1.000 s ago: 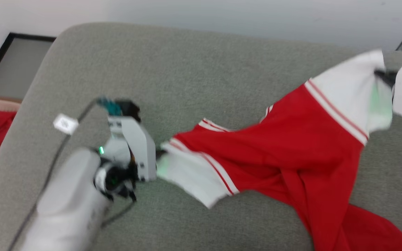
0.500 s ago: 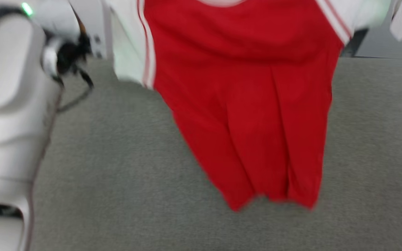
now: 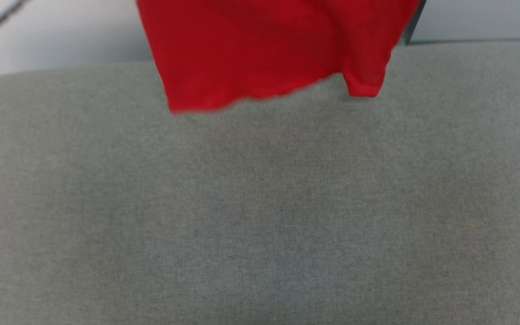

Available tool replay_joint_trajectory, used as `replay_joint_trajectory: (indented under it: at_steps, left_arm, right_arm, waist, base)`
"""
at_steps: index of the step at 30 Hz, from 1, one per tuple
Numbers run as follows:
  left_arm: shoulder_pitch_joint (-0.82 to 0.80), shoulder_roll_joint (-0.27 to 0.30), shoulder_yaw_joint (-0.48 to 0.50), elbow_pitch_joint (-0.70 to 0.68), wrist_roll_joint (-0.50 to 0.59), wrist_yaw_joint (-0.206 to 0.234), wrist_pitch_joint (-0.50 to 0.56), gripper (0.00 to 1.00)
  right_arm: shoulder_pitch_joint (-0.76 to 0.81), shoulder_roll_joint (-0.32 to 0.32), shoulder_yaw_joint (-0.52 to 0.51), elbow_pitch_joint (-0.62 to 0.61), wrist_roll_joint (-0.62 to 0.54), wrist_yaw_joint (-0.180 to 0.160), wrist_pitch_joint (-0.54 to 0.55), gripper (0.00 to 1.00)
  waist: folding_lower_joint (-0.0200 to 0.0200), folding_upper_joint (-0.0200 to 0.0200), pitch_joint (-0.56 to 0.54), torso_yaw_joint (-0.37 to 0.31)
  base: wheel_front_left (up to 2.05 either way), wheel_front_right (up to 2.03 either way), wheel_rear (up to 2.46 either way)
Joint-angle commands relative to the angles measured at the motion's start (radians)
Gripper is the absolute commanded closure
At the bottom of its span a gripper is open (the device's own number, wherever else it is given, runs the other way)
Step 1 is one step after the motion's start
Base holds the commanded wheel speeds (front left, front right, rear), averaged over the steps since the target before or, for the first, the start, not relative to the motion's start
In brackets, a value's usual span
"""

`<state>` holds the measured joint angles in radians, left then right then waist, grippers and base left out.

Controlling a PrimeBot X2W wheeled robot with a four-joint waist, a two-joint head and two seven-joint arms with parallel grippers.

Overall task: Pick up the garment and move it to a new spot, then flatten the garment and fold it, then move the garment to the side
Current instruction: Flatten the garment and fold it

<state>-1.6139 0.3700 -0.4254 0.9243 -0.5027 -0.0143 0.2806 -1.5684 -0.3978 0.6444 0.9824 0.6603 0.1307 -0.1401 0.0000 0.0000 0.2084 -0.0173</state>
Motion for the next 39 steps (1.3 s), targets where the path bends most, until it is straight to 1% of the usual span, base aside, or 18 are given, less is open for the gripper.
replay_joint_trajectory:
  at_steps: [1,3,5,7,11,14,16,19,23,27,31,35,37,39]
  left_arm:
    - [-0.013,-0.005,0.003,0.007,0.000,0.004,-0.016,1.00]
    - [-0.064,-0.011,0.004,0.035,0.008,0.003,-0.053,1.00]
    - [-0.111,-0.016,0.006,0.057,0.012,-0.007,-0.098,1.00]
    - [-0.156,-0.025,0.016,0.081,0.003,-0.009,-0.130,1.00]
    - [-0.246,-0.036,0.006,0.118,0.020,-0.020,-0.182,1.00]
    - [-0.321,-0.034,-0.001,0.135,0.037,-0.021,-0.245,1.00]
    - [-0.363,-0.036,-0.007,0.142,0.050,-0.029,-0.293,1.00]
    - [-0.439,-0.043,0.002,0.151,0.047,-0.028,-0.367,1.00]
    - [-0.497,-0.055,0.009,0.176,0.046,-0.035,-0.463,1.00]
    - [-0.524,-0.067,0.012,0.204,0.041,-0.045,-0.514,1.00]
    - [-0.503,-0.063,0.027,0.227,0.029,-0.052,-0.537,1.00]
    - [-0.447,-0.076,0.037,0.266,0.006,-0.071,-0.543,1.00]
    - [-0.420,-0.075,0.032,0.283,0.004,-0.082,-0.544,1.00]
    - [-0.386,-0.074,0.029,0.297,-0.001,-0.092,-0.545,1.00]
  right_arm:
    - [-0.012,0.006,-0.008,0.008,-0.002,0.000,-0.006,1.00]
    - [-0.046,0.012,-0.008,0.029,-0.007,0.000,-0.019,1.00]
    - [-0.082,0.012,-0.014,0.054,-0.008,0.000,-0.034,1.00]
    - [-0.122,0.012,-0.024,0.077,-0.013,0.000,-0.053,1.00]
    - [-0.201,0.017,-0.046,0.115,-0.035,0.000,-0.098,1.00]
    - [-0.260,0.024,-0.071,0.138,-0.074,0.000,-0.119,1.00]
    - [-0.299,0.015,-0.095,0.139,-0.113,0.000,-0.124,1.00]
    - [-0.340,-0.008,-0.194,0.076,-0.187,0.000,-0.125,1.00]
    - [-0.312,0.002,-0.339,-0.018,-0.339,0.000,-0.124,1.00]
    - [-0.272,0.034,-0.461,-0.054,-0.478,0.000,-0.124,1.00]
    - [-0.227,0.078,-0.536,-0.071,-0.570,0.000,-0.124,1.00]
    - [-0.184,0.105,-0.563,-0.057,-0.621,0.000,-0.124,1.00]
    - [-0.168,0.109,-0.561,-0.049,-0.633,0.000,-0.124,1.00]
    - [-0.149,0.124,-0.553,-0.032,-0.618,0.000,-0.124,1.00]
  waist:
    - [0.0000,0.0000,0.051,-0.020]
    - [0.0000,0.0000,0.092,-0.024]
    - [0.0000,0.0000,0.136,-0.025]
    - [0.0000,0.0000,0.188,-0.027]
    - [0.0000,0.0000,0.299,-0.030]
    - [0.0000,0.0000,0.382,-0.030]
    - [0.0000,0.0000,0.433,-0.026]
    - [0.0000,0.0000,0.504,-0.009]
    - [0.0000,0.0000,0.575,0.019]
    - [0.0000,0.0000,0.614,0.049]
    - [0.0000,0.0000,0.621,0.068]
    - [0.0000,0.0000,0.598,0.082]
    - [0.0000,0.0000,0.580,0.088]
    - [0.0000,0.0000,0.559,0.090]
  base:
    - [0.00,0.00,0.00]
    - [0.00,0.00,0.00]
    - [0.00,0.00,0.00]
    - [0.00,0.00,0.00]
    - [0.00,0.00,0.00]
    - [0.00,0.00,0.00]
    - [0.00,0.00,0.00]
    - [0.00,0.00,0.00]
    - [0.00,0.00,0.00]
    - [0.00,0.00,0.00]
    - [0.00,0.00,0.00]
    - [0.00,0.00,0.00]
    - [0.00,0.00,0.00]
    - [0.00,0.00,0.00]
